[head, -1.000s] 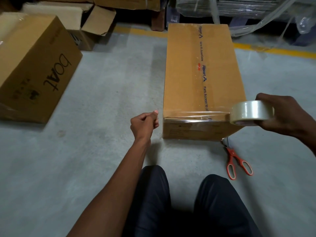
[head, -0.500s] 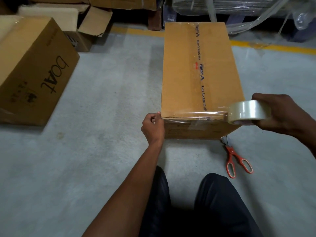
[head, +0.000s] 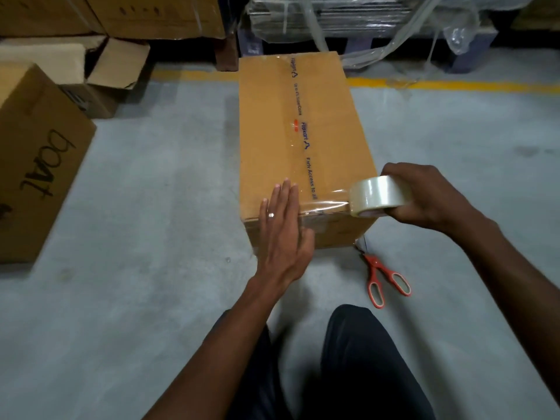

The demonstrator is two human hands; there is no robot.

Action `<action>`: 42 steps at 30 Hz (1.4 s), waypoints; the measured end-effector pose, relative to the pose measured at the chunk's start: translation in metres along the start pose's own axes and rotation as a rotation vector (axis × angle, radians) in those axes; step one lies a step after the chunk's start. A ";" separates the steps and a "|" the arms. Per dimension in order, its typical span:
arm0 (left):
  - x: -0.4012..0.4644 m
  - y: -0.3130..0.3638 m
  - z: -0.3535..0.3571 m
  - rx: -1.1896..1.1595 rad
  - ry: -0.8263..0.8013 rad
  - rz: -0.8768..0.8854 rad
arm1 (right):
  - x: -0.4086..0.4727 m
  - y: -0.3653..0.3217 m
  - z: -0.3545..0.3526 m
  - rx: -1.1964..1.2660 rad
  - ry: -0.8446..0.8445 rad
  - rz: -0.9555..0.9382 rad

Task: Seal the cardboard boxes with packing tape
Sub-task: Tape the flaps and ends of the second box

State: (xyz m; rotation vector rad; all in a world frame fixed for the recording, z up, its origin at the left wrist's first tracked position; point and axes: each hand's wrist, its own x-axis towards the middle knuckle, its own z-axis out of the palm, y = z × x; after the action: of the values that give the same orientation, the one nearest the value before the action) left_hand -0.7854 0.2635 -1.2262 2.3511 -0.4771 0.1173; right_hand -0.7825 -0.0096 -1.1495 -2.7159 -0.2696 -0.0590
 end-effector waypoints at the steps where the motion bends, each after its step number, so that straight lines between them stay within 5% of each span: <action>1: -0.002 -0.001 0.008 0.037 -0.059 0.004 | -0.001 0.002 0.004 -0.009 0.016 0.004; 13: -0.008 -0.014 0.031 0.406 -0.195 -0.023 | -0.028 0.020 0.055 0.515 0.293 0.324; 25: -0.013 -0.022 0.029 0.540 -0.094 -0.060 | -0.039 0.033 0.030 0.238 0.496 0.220; 42: -0.013 -0.034 0.036 0.553 -0.066 -0.043 | -0.051 0.076 0.045 0.030 0.425 0.355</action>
State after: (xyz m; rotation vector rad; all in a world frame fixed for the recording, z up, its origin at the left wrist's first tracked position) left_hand -0.7870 0.2656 -1.2771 2.9122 -0.4686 0.1680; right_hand -0.8173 -0.0684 -1.2245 -2.5960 0.3298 -0.5144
